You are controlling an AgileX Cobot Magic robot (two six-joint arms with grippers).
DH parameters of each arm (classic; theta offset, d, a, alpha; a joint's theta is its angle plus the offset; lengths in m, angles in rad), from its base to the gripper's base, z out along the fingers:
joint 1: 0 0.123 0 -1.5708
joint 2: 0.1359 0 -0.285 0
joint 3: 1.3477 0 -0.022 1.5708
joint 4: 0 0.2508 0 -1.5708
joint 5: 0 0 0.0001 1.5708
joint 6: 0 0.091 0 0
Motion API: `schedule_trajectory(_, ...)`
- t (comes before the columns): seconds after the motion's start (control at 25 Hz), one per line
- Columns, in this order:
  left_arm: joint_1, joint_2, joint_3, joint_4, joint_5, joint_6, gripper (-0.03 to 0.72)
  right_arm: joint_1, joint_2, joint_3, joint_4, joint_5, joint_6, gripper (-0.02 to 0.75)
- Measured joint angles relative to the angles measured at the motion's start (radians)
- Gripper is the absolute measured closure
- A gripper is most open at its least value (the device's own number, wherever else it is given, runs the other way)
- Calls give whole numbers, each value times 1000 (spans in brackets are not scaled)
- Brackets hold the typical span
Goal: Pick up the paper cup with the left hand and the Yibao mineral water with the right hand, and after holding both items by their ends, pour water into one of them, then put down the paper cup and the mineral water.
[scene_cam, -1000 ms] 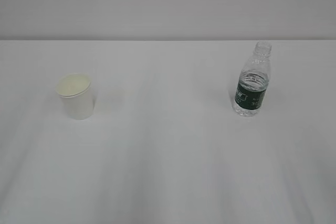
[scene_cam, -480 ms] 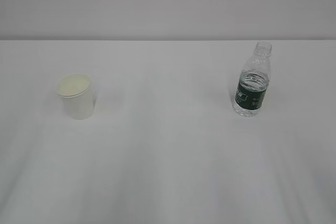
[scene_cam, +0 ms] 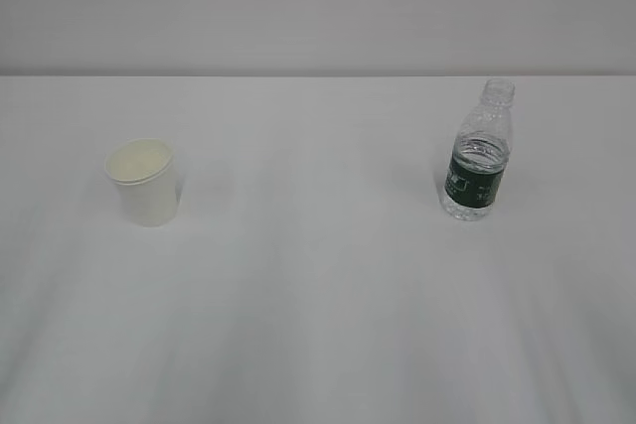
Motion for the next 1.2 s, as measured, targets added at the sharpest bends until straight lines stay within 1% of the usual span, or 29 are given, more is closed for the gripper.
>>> schedule_trajectory(0.12, 0, 0, 0, -2, -1, 0, 189, 0, 0, 0, 118, -11, 0, 167)
schedule_trajectory(0.16, 0, 0, 0, -2, -2, 0, 189, 0, 0, 0, 118, -11, 0, 167)
schedule_trajectory(0.2, 0, 0, 0, -7, -4, 0, 189, 0, 0, 0, 156, -16, 0, 167)
schedule_trajectory(0.28, 0, 0, 0, -14, -4, 0, 189, 0, 0, 0, 152, -18, -36, 167)
schedule_trajectory(0.36, 0, 0, 0, -18, -6, 0, 189, 0, 0, 0, 110, -20, -123, 167)
schedule_trajectory(0.44, 0, 0, 0, -20, -6, 0, 189, 0, 0, 2, 48, -20, -195, 167)
schedule_trajectory(0.48, 0, 0, 0, -23, -6, 0, 189, 0, 0, 2, -5, -20, -247, 167)
schedule_trajectory(0.6, 0, 0, 0, -33, -6, 0, 189, 0, 0, 2, -106, -20, -282, 167)
schedule_trajectory(0.68, 0, 0, 0, -37, -6, 0, 189, 0, 0, 2, -208, -20, -288, 167)
schedule_trajectory(0.76, 0, 0, 0, -39, -6, 0, 189, 0, 0, 2, -343, -16, -294, 167)
schedule_trajectory(0.8, 0, 0, 0, -41, -6, 0, 190, 0, 0, 2, -388, -14, -294, 167)
schedule_trajectory(0.96, 0, 0, 0, -41, -6, 0, 190, 0, 0, 2, -687, -14, -296, 167)
schedule_trajectory(1.0, 0, 0, 0, -41, -6, 0, 190, 0, 0, 2, -736, -16, -298, 167)
schedule_trajectory(1.04, 0, 0, 0, -41, -6, 0, 190, 0, 0, 2, -815, -32, -293, 167)
schedule_trajectory(1.12, 0, 0, 0, -41, -6, 0, 190, 0, 0, 2, -867, -71, -245, 167)
schedule_trajectory(1.2, 0, 0, 0, -43, -6, 0, 190, 0, 0, 2, -882, -120, -123, 167)
